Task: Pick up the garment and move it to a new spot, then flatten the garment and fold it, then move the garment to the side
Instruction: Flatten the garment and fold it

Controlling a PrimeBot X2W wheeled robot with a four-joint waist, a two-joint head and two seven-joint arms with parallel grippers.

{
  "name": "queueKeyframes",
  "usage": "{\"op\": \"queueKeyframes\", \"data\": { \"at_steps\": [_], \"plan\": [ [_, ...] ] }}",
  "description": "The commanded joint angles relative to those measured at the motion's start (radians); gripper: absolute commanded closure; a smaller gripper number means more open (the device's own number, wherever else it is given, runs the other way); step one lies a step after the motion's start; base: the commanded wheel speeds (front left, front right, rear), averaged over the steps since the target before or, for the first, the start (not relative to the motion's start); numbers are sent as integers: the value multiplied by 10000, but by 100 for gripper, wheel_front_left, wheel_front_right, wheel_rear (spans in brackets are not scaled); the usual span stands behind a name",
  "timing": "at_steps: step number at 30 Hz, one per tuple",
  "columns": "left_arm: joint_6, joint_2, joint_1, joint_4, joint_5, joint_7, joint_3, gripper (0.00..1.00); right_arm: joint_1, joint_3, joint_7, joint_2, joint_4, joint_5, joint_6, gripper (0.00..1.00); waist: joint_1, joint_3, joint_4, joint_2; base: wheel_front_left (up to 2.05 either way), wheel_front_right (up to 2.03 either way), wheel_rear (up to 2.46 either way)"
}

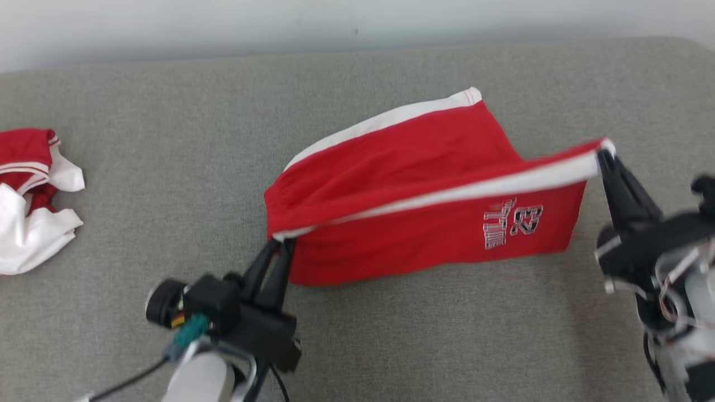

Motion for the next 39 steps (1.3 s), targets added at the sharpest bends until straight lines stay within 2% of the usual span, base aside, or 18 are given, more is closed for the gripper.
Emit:
{"op": "queueKeyframes", "data": {
  "at_steps": [1,13,19,25,26,27,28,32,39],
  "plan": [
    [-53,-18,-229,71,65,-35,54,100,-321,59,-51,-48,179,-42,-28,100,-2,237,65,-1,0,0,0],
    [-119,-287,-2783,1787,200,-35,144,100,-4897,1955,-501,-223,4226,41,-28,100,-2,1455,597,-1,0,0,0],
    [-128,-391,-3452,2249,327,-35,370,100,-6389,2778,-1044,-19,5734,125,-28,100,-2,2048,703,-1,0,0,0],
    [-135,-516,-3824,2646,437,-35,322,100,-7250,3487,-1270,195,7058,316,-28,100,-2,2338,767,-1,0,0,0],
    [-136,-548,-3855,2667,458,-35,321,55,-7339,3577,-1409,192,7185,338,-28,58,-2,2339,774,-1,0,0,0],
    [-136,-570,-3868,2654,503,-35,342,15,-7388,3683,-1512,233,7303,403,-28,3,-2,2311,771,-1,0,0,0],
    [-137,-583,-3852,2638,519,-35,379,0,-7401,3790,-1593,277,7383,486,-28,0,-2,2275,761,-1,0,0,0],
    [-93,-631,-3469,2411,681,-36,613,0,-7241,4289,-1975,221,7426,821,-28,0,-2,1965,695,-1,0,0,0],
    [222,-661,-2244,1047,1101,-36,1417,0,-6363,5185,-2495,-403,7018,1527,-28,0,-2,1275,684,-1,0,0,0]
  ]
}}
